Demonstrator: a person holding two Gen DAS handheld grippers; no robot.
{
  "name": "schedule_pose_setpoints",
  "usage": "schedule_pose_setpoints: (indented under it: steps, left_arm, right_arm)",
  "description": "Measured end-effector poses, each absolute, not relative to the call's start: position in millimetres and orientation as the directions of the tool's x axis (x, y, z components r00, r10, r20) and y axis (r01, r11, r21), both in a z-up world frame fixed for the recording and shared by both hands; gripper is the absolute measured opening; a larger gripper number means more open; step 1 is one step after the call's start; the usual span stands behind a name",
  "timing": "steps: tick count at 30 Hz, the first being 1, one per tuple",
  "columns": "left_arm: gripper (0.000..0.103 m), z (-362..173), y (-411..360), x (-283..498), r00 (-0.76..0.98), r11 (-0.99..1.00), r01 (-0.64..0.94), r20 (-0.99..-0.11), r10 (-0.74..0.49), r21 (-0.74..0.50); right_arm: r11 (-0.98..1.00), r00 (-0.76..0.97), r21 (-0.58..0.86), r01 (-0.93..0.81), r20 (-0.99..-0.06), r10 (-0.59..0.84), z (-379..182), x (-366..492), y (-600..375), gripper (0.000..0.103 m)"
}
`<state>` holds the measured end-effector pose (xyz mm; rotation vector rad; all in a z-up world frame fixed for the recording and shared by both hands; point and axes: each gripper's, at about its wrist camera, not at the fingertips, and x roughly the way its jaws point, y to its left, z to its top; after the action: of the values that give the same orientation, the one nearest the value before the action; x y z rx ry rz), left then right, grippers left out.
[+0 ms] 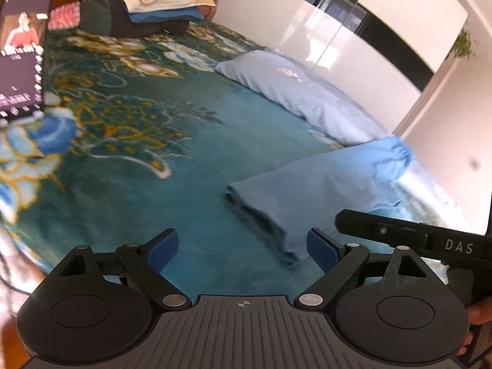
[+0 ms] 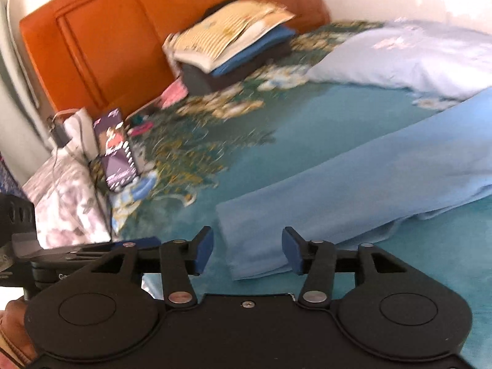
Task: Fold clothes
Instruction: 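Grasp the folded edge of the sweatpants with the left gripper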
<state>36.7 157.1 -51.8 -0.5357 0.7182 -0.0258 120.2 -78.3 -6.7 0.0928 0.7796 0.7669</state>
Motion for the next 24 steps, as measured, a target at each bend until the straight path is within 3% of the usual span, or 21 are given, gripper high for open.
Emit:
schedule_pose_setpoints:
  steps: [7,9,17,19,20,21,24]
  left_arm:
    - [0.09,-59.7,144.6,54.8,0.749,0.792,-0.195,-0.609,-0.261,-0.579]
    - [0.083,-61.9,141.0,60.0,0.747,0.768,-0.206,-0.605,-0.277,-0.606]
    - [0.078,-70.5,132.2,74.9,0.751,0.691,-0.28,-0.6,-0.275,-0.666]
    - [0.063,-72.2,131.7,75.3,0.764,0.68,-0.297,-0.594,-0.252,-0.67]
    - [0.04,-75.9,132.0,76.7,0.765,0.668,-0.307,-0.593,-0.25,-0.678]
    - [0.031,-80.6,132.6,78.4,0.765,0.652,-0.319,-0.593,-0.251,-0.687]
    - [0.025,-89.7,135.1,79.0,0.781,0.611,-0.338,-0.576,-0.243,-0.716]
  right_arm:
    - [0.763,0.522,0.397,-0.511,-0.562,0.642,-2.8,122.3,-116.1,0.052]
    - [0.764,0.525,0.4,-0.507,-0.559,0.642,-4.3,122.7,-119.6,0.053]
    - [0.761,0.539,0.412,-0.502,-0.539,0.647,-7.7,122.9,-131.9,0.055]
    - [0.76,0.542,0.427,-0.491,-0.533,0.65,-9.9,123.9,-136.4,0.055]
    - [0.759,0.543,0.435,-0.485,-0.53,0.651,-11.2,124.4,-138.7,0.055]
    - [0.757,0.542,0.445,-0.479,-0.528,0.654,-12.7,125.2,-141.3,0.055]
    - [0.755,0.545,0.464,-0.463,-0.523,0.655,-16.3,127.4,-148.1,0.055]
